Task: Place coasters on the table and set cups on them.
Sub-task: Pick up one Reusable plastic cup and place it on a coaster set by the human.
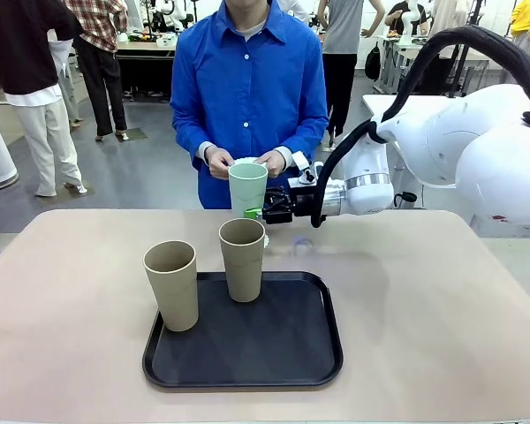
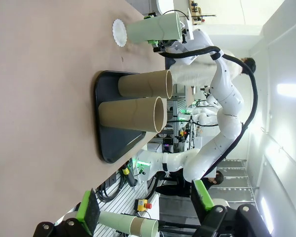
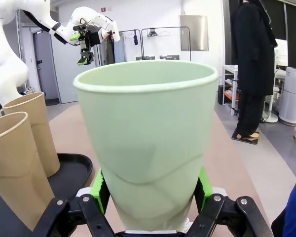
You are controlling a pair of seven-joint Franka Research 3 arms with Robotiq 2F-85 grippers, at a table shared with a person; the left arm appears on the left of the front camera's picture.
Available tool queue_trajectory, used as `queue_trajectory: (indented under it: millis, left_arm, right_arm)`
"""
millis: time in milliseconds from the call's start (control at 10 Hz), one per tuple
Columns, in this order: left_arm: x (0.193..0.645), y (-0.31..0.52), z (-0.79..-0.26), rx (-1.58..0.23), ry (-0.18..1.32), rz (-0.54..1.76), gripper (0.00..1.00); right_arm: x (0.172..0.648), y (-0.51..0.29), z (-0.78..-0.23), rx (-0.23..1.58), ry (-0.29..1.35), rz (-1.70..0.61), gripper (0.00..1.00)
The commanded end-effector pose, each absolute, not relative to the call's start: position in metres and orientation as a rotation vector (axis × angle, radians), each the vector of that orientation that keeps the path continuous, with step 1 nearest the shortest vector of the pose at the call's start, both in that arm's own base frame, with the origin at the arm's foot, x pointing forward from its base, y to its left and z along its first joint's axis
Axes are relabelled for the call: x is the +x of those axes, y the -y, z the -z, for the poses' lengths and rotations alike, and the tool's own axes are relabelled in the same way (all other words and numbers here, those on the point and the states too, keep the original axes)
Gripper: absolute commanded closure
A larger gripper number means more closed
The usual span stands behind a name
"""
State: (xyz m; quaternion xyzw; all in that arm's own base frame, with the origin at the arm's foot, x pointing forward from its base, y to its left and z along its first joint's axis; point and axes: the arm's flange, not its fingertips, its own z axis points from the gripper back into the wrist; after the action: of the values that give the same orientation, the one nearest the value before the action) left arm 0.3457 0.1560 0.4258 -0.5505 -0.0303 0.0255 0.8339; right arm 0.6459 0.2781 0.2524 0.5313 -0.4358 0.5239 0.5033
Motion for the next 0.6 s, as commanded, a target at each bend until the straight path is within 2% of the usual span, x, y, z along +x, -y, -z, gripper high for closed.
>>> queue_trajectory:
  millis: [0, 500]
  left_arm:
    - [0.3451, -0.1571, -0.4275, -1.17, 0.071, -0.053, 0.0]
    - [0.3451, -0.1571, -0.4275, -1.17, 0.071, -0.053, 0.0]
  right_arm:
    - [0.6453, -0.2781, -0.2526, 1.291, 1.053, -1.266, 0.17]
    - [0.6495, -0.2767, -0.2456, 1.29, 1.062, -1.269, 0.17]
